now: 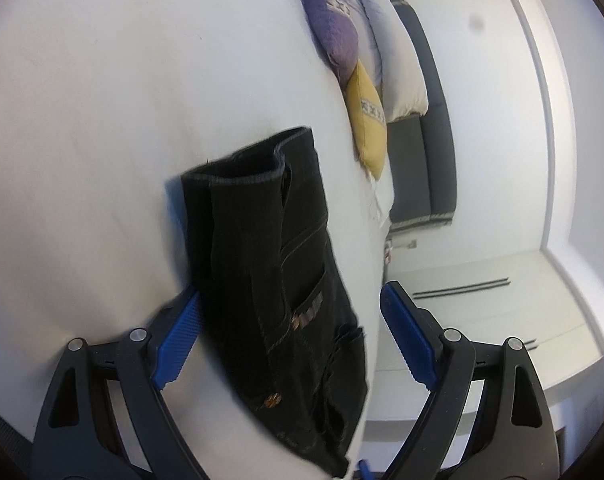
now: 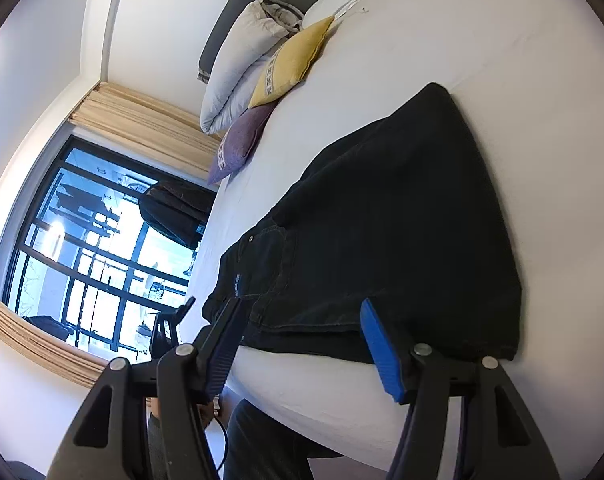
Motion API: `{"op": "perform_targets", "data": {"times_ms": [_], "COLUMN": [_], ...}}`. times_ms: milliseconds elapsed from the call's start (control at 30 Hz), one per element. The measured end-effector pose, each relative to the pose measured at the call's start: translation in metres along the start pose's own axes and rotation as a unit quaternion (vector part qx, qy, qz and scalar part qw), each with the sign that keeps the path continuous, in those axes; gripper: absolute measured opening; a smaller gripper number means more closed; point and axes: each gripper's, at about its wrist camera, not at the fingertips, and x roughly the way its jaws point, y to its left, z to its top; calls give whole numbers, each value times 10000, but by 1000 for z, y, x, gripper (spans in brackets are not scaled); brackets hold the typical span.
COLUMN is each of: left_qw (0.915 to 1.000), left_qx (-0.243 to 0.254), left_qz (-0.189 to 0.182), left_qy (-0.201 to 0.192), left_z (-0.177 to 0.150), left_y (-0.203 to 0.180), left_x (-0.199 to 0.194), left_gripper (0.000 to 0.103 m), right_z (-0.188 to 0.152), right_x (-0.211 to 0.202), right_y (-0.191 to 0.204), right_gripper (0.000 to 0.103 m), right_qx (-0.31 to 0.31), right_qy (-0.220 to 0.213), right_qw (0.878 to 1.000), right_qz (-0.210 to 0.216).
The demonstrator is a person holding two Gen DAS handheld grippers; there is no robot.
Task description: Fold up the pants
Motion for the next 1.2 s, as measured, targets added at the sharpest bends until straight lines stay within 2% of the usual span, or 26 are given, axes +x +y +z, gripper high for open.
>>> {"op": "perform_targets", "data": {"times_ms": [67, 133, 167, 200, 233, 300, 433, 633, 733, 833, 900, 1000, 1100, 1200], "left_qw": [9999, 9998, 9997, 9996, 9992, 9985, 9987, 9997, 9991, 9939, 9870, 9654, 9254, 8849], "left_qx": [-115, -168, -216, -281, -377, -538, -493, -217, 366, 1092, 1604, 2593, 3703, 4431], "left_qz": [-94, -90, -65, -55, -82, -123, -115, -18, 68, 53, 14, -13, 82, 236], "left_qy": [-14, 35, 61, 82, 91, 57, -8, -121, -184, -113, -27, 267, 804, 1417], "left_z": [2, 6, 6, 7, 7, 7, 7, 5, -1, -11, -21, -58, -126, -192], "left_y": [-3, -2, 1, 6, 11, 20, 24, 8, -26, -78, -114, -177, -225, -231], "left_x": [15, 20, 24, 26, 26, 25, 30, 27, 22, 22, 30, 51, 90, 131], "left_gripper": [81, 58, 38, 25, 24, 12, 8, 5, 5, 5, 5, 5, 5, 5], "right_z": [0, 1, 1, 1, 2, 1, 1, 4, 7, 9, 12, 14, 16, 21], "right_x": [1, 3, 4, 5, 5, 5, 5, -1, -7, -11, -12, -9, -6, -14], "right_y": [1, 1, 1, 2, 1, 1, -2, -8, -11, -16, -23, -35, -50, -62], "right_gripper": [63, 63, 63, 63, 63, 63, 63, 63, 63, 63, 63, 63, 63, 63], "right_qx": [-28, -41, -48, -53, -58, -55, -25, 52, 100, 154, 231, 324, 577, 811], "right_qy": [12, 21, 25, 26, 26, 33, 29, -106, -220, -296, -334, -305, -269, -370], "right_qw": [10000, 10000, 10000, 10000, 10000, 10000, 10000, 9998, 9996, 9994, 9991, 9985, 9972, 9957], "right_qz": [10, -8, -18, -22, -23, -35, -91, -145, -125, -124, -143, -307, -393, -261]}}
